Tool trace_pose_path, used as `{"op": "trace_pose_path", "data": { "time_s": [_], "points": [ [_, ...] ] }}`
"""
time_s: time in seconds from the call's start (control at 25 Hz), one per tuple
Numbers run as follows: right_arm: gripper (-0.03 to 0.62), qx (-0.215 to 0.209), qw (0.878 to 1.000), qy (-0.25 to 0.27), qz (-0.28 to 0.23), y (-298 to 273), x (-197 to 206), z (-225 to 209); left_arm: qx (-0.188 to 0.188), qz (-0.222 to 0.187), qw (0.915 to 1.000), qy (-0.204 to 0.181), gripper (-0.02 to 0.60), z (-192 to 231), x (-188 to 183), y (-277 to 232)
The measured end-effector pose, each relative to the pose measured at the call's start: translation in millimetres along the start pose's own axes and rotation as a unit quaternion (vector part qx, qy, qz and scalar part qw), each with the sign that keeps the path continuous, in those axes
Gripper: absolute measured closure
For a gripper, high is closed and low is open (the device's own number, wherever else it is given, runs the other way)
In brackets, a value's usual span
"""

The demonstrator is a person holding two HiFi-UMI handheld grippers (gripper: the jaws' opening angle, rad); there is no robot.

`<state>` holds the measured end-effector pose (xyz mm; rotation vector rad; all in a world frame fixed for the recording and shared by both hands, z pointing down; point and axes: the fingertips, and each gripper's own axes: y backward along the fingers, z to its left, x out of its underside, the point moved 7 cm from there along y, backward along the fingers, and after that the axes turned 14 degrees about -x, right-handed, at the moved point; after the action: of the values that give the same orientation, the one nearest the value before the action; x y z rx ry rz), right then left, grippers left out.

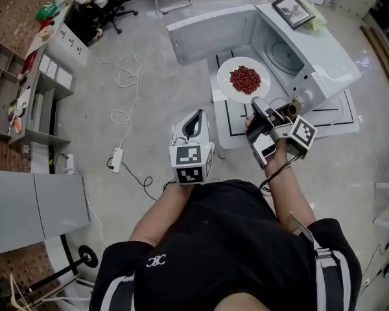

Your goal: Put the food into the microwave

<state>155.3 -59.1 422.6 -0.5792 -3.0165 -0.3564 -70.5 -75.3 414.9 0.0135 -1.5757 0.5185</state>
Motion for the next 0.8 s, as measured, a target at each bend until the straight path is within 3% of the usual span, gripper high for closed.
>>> {"op": "trace_pose_path", "data": {
  "time_s": [0.44, 0.8],
  "points": [
    [0.577, -0.011, 0.999, 0.002, -0.035, -22, -14, -25, 0.033, -0.007, 0.9994, -0.012, 0.574, 10, 3, -51],
    [0.577, -0.011, 0.995, 0.017, -0.099, -98, -28, -22, 0.105, -0.004, 0.9937, -0.037, 0.572, 47, -48, -138]
  ]
}}
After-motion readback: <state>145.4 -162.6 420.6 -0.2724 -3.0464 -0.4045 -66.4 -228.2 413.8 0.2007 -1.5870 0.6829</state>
